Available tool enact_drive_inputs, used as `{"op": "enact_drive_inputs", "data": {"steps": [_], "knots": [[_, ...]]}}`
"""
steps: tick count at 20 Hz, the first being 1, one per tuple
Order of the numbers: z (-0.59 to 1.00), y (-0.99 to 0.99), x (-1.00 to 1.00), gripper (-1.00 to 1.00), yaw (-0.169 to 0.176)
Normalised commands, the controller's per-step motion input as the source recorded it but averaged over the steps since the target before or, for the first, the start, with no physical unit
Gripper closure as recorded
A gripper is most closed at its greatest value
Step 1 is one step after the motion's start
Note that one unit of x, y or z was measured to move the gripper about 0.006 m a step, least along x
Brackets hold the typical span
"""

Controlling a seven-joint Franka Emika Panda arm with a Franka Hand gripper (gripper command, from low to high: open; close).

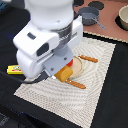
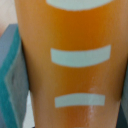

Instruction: Interact with the objects in diverse but meaningful ways.

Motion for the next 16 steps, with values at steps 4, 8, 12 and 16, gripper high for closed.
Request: {"op": "enact_drive_inputs", "data": {"steps": [4, 8, 12, 16], "knots": [[-0.34, -0.38, 0.10, 1.00, 0.001], [-0.30, -0.22, 0.06, 1.00, 0.004], [-0.38, -0.17, 0.01, 1.00, 0.001], [-0.44, -0.16, 0.00, 1.00, 0.001]]}}
